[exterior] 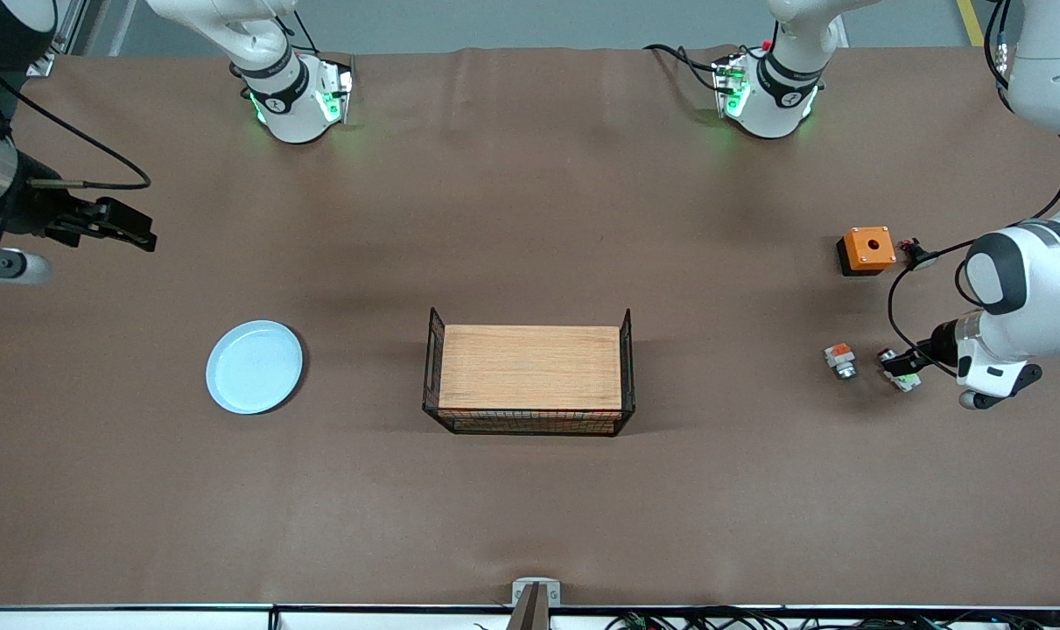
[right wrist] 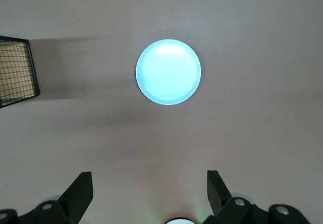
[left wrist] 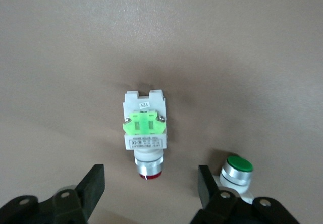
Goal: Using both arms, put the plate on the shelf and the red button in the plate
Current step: 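Lower the left gripper onto the green push button while the right gripper nears the plate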
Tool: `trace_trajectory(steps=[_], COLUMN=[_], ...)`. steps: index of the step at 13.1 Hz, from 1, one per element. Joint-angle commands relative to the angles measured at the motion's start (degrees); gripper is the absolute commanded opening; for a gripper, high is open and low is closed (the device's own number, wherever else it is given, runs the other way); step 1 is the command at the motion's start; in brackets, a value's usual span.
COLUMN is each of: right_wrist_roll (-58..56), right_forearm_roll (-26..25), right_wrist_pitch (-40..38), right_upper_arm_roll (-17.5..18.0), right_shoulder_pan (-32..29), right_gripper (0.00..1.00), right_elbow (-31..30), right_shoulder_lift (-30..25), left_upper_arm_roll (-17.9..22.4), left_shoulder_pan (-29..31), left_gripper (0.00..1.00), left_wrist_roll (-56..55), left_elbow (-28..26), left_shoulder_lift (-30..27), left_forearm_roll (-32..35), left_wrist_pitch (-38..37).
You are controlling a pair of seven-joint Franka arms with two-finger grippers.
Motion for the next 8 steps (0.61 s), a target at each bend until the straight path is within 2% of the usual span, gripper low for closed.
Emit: trace_trajectory(steps=[1, 6, 7, 8], right_wrist_roll=[-0.2, -0.3, -0.3, -0.3], right_forearm_roll=[-1.1, -1.5, -1.5, -1.5], right_wrist_pitch=[-0.1, 13.0, 15.9, 19.3], right_upper_arm_roll=[-0.3, -0.3, -0.3, -0.3], right_shoulder_pan=[-1.3, -4.4, -4.4, -4.9], right_gripper=[1.0, 1.0, 1.0, 1.0], right_elbow=[-1.6, -15.1, -17.7, -20.2], right_shoulder_lift=[1.9, 2.3, 2.2, 2.3], left_upper_arm_roll=[0.6, 0.8, 0.8, 0.8], left_shoulder_pan=[0.1, 0.2, 0.2, 0.2], left_gripper=[0.81, 0.71, 0.66, 0.51], left_wrist_roll=[-1.4, -1.7, -1.7, -1.8], left_elbow=[1.0, 0.9, 0.9, 0.9], left_shoulder_lift=[2.1, 4.2, 4.9, 4.9], left_forearm_roll=[1.9, 3.9, 3.9, 3.9], left_wrist_pitch=[2.5, 5.7, 6.7, 6.7])
